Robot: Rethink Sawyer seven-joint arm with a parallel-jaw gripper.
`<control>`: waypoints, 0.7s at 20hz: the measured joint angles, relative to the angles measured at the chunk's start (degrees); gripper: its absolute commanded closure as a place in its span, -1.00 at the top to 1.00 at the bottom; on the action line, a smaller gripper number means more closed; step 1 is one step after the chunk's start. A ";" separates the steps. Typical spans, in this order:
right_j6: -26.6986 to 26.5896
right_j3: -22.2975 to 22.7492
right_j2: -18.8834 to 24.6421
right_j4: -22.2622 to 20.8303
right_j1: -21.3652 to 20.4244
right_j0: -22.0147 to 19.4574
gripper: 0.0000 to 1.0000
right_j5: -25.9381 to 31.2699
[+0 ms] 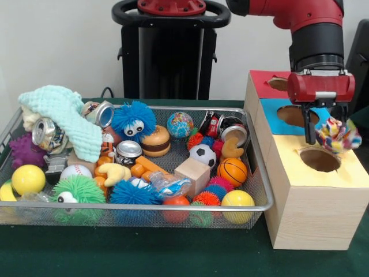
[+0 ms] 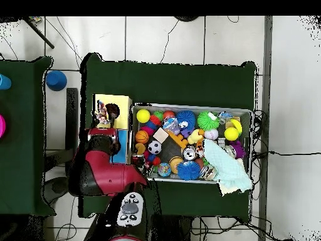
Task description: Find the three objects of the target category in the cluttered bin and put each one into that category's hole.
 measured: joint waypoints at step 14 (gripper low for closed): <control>0.00 -0.74 -2.66 1.46 1.70 3.49 -1.00 -0.04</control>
